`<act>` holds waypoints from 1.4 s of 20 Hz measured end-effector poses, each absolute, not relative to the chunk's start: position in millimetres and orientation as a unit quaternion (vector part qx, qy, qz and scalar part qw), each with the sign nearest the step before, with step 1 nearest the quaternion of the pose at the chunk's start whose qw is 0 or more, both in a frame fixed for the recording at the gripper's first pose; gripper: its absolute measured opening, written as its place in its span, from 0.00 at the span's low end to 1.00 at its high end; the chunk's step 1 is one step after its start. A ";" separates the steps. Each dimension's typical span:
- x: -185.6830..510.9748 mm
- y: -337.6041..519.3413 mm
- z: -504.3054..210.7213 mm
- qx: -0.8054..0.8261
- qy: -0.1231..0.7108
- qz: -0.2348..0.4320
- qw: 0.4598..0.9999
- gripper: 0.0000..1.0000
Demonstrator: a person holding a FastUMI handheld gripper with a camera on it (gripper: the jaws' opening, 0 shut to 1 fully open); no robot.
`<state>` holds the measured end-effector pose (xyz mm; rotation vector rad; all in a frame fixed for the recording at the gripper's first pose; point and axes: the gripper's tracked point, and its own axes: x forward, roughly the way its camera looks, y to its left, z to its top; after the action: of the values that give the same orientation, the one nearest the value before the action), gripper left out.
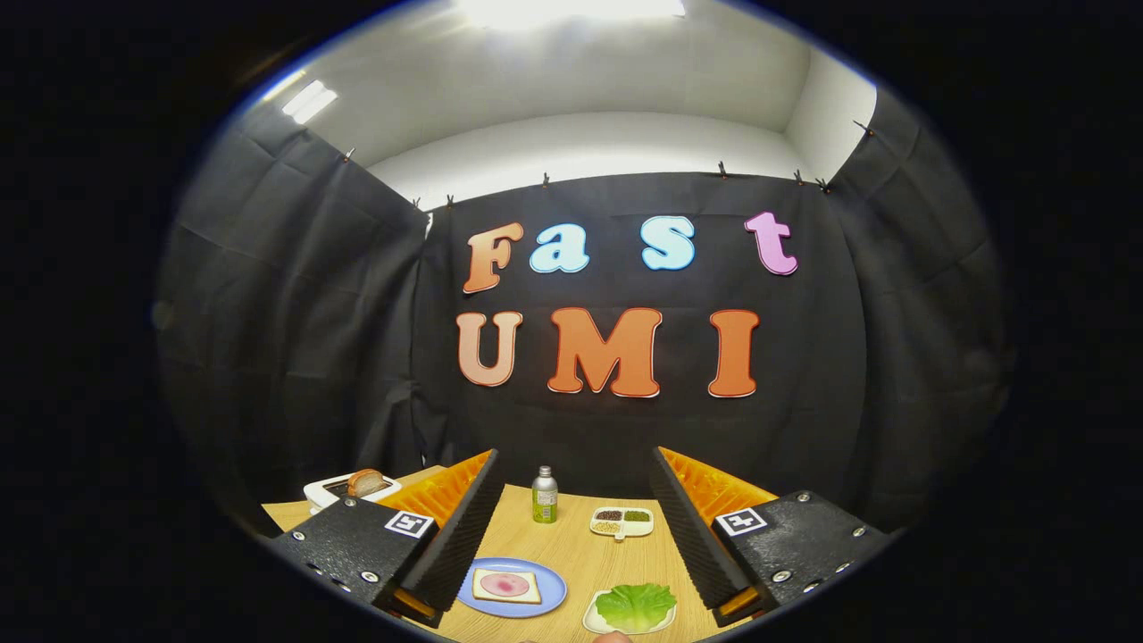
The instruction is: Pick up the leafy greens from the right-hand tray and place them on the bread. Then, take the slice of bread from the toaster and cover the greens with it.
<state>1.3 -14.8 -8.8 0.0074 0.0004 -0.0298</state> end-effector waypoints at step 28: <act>45.4 -49.5 -171.4 0.054 0.288 -0.031 0.956 0.99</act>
<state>45.4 -49.5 -171.4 0.1101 0.5847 -0.0639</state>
